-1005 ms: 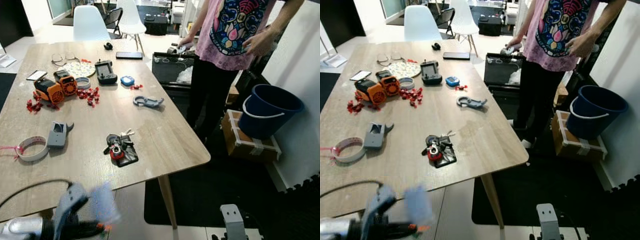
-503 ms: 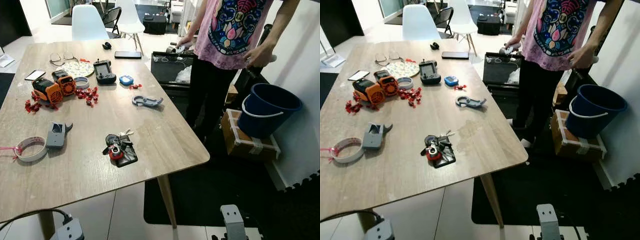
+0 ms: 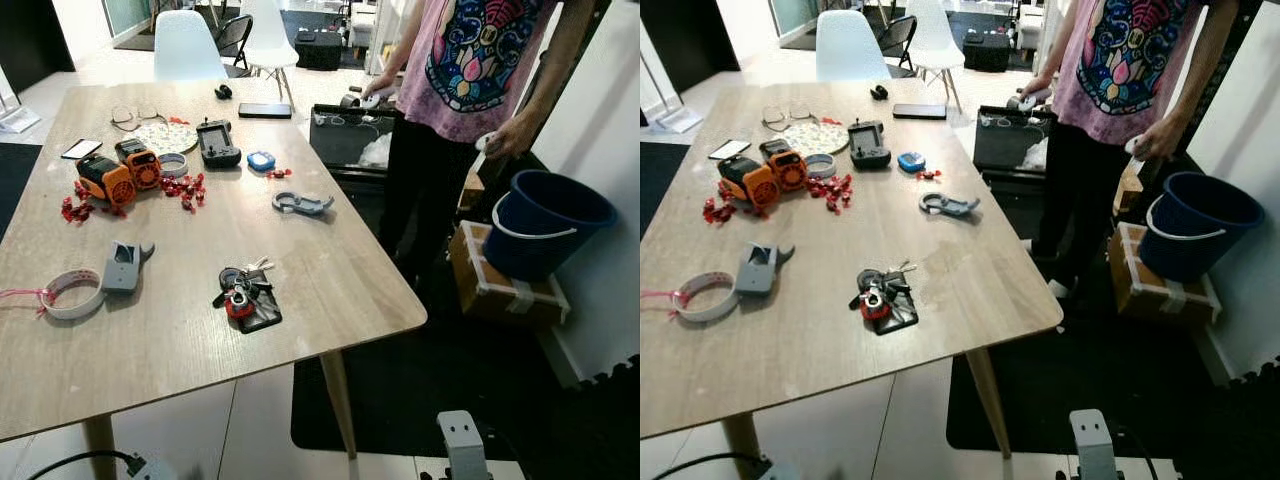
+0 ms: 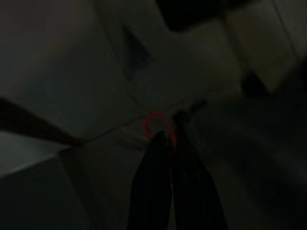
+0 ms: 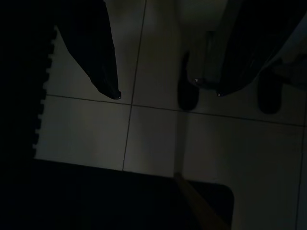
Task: Hang keys on a hook
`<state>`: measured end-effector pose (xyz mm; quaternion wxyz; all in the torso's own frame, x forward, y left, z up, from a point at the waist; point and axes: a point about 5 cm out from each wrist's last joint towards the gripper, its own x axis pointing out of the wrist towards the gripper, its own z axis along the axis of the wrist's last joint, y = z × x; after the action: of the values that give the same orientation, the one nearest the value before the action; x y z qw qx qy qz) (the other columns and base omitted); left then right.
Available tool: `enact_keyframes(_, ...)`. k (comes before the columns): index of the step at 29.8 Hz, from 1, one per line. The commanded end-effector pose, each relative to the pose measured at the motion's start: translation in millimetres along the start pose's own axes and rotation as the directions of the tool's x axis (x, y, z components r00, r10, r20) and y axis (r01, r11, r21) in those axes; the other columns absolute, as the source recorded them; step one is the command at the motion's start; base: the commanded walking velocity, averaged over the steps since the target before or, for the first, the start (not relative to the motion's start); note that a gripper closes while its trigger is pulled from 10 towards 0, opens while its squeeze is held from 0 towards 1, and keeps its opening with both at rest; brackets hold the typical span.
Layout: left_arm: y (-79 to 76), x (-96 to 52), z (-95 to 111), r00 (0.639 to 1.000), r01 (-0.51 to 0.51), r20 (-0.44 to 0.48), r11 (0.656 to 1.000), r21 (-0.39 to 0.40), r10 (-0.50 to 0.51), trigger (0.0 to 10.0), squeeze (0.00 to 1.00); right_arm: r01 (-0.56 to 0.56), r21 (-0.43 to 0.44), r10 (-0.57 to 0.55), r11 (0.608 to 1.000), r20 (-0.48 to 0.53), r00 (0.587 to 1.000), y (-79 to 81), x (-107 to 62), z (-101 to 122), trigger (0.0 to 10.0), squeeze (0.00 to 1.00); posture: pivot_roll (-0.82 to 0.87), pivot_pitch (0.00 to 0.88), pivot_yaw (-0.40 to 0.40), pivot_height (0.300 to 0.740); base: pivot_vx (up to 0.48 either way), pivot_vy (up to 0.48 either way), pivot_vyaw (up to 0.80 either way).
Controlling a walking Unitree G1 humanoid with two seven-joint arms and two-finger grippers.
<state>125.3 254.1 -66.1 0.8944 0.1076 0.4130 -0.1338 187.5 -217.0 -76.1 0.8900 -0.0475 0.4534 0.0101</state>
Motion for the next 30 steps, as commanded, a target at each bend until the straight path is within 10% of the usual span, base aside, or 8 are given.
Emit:
enact_keyframes(1, 3.0, 0.3, -5.2, 0.994, -0.108, 0.002, 0.986, -0.129, 0.110, 0.0, 0.00, 0.003, -0.006, -0.004, 1.000, -0.022, 1.000, 0.7, -1.0, -6.8, 10.0, 0.00, 0.06, 0.044, -0.046, 0.740, 0.000, 0.000, 0.00)
enact_keyframes(8, -0.8, 6.5, -5.7, 0.950, -0.258, 0.044, 0.855, -0.450, 0.310, 1.2, 0.00, -0.014, -0.009, 0.013, 1.000, -0.036, 0.999, 7.5, -1.6, -13.7, 10.0, 0.00, 0.05, 0.040, -0.047, 0.740, 0.000, 0.000, 0.00)
enact_keyframes(9, -2.0, 8.6, -4.1, 0.943, -0.272, 0.042, 0.838, -0.473, 0.330, 4.5, 0.00, -0.026, -0.006, 0.026, 1.000, -0.032, 0.999, 10.1, -1.6, -14.3, 10.0, 0.00, 0.05, 0.039, -0.050, 0.740, 0.000, 0.000, 0.00)
enact_keyframes(11, -2.8, 10.0, -2.8, 0.939, -0.280, 0.041, 0.828, -0.486, 0.342, 4.5, 0.00, -0.035, -0.003, 0.035, 0.999, -0.029, 0.999, 11.8, -1.6, -14.6, 10.0, 0.00, 0.05, 0.039, -0.050, 0.740, 0.000, 0.000, 0.00)
enact_keyframes(12, -3.9, 11.7, -1.6, 0.937, -0.287, 0.035, 0.828, -0.482, 0.346, 10.0, 0.00, -0.047, 0.005, 0.048, 0.999, -0.028, 0.998, 14.6, -1.6, -15.5, 10.0, 0.00, 0.05, 0.037, -0.052, 0.740, 0.000, 0.000, 0.00)
enact_keyframes(30, -23.8, 24.1, 2.0, 0.941, -0.308, 0.004, 0.862, -0.401, 0.338, 10.0, 0.00, -0.081, 0.008, 0.081, 0.997, -0.055, 0.995, 27.4, -2.1, -23.8, 10.0, 0.00, 0.07, 0.027, -0.038, 0.740, 0.000, 0.000, 0.00)
